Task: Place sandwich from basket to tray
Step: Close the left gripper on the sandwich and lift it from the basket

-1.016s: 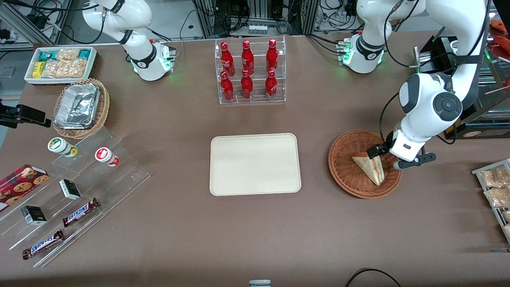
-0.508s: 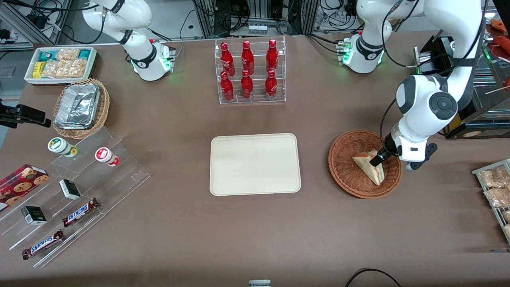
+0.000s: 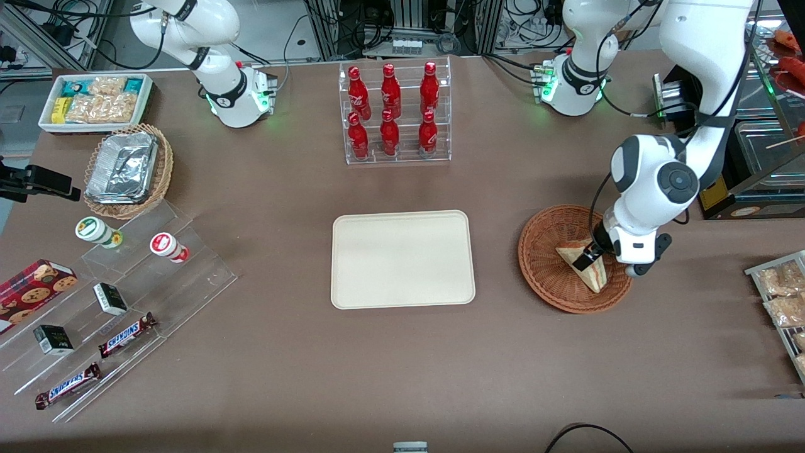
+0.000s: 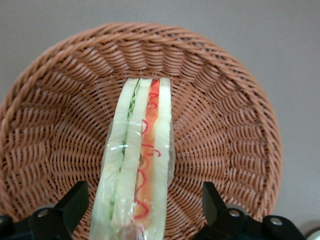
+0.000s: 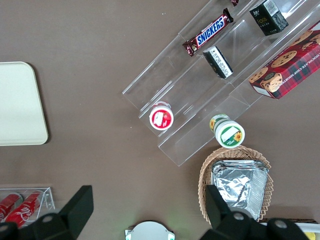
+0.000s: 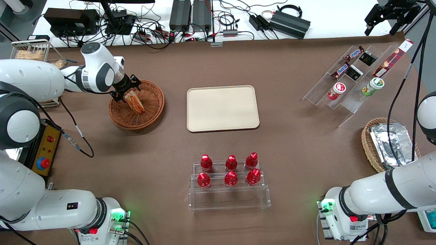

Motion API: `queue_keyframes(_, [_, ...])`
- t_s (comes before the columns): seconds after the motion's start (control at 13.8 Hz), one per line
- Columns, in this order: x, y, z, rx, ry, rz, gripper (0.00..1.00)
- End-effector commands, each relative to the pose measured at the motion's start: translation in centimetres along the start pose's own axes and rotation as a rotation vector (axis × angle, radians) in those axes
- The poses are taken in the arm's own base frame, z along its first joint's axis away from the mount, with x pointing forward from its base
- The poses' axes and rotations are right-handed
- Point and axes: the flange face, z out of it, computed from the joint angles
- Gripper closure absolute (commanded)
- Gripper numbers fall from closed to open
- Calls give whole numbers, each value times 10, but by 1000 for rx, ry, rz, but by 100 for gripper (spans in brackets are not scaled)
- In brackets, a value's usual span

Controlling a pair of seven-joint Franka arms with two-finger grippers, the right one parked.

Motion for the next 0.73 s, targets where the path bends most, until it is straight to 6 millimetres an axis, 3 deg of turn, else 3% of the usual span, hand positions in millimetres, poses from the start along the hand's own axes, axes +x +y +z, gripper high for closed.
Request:
queue_keyframes(0.0, [-3,1,6,0,1,-15,16])
queue_keyframes(0.07, [-4,0,6,7,-2,-4,51])
queue_keyframes(0.15, [-7,-3,9,20,-6,21,96])
queue_keyframes(0.29, [-9,-7,9,42,-21,103,100])
queue_keyframes(0.51, [-7,-6,-23,66,-36,201,100])
queue_keyframes(0.65, [-1,14,-46,71,-49,235,100])
